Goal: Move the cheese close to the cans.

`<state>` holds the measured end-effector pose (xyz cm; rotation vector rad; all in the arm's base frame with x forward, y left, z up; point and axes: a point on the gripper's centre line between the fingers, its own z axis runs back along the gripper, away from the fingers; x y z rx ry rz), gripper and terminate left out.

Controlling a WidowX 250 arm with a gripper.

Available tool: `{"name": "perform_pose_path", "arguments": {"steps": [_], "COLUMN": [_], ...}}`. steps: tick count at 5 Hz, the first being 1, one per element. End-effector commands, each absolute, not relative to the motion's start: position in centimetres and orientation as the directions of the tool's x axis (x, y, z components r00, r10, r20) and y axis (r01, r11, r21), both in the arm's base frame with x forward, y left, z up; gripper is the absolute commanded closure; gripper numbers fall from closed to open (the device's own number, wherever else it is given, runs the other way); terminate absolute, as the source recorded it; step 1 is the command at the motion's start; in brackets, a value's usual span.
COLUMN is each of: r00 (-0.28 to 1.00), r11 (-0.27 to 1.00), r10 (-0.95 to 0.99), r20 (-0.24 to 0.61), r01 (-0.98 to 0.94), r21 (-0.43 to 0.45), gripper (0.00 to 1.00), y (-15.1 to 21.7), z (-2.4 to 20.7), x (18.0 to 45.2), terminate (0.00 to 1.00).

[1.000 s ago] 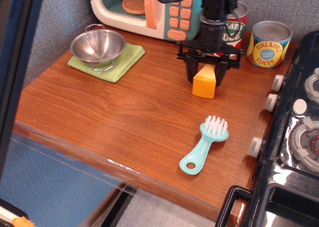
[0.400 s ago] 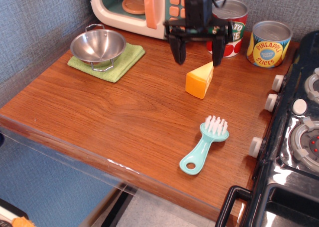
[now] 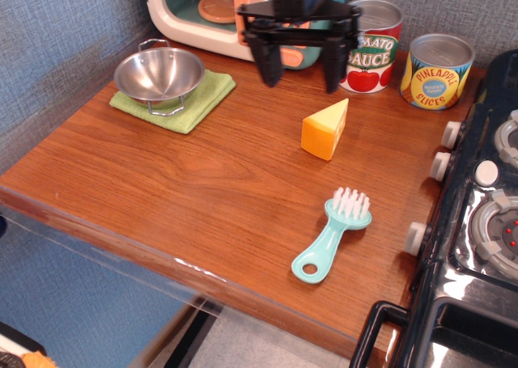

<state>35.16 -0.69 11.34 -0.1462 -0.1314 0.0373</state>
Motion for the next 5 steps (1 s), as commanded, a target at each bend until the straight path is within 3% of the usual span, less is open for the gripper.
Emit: {"name": "perform_pose_path", "arguments": {"steps": [1,5], "r00": [0.971,0.975], "r11": [0.997,0.998], "r10": [-0.079,-0.069], "r20": [0.225,0.209], "r01": [0.076,0.068], "r21": [0.019,0.015], "gripper": [0.0,0.0], "y": [0.55,0.65], "z": [12.97,12.15], "x": [31.5,30.5], "terminate": [0.0,0.0]}}
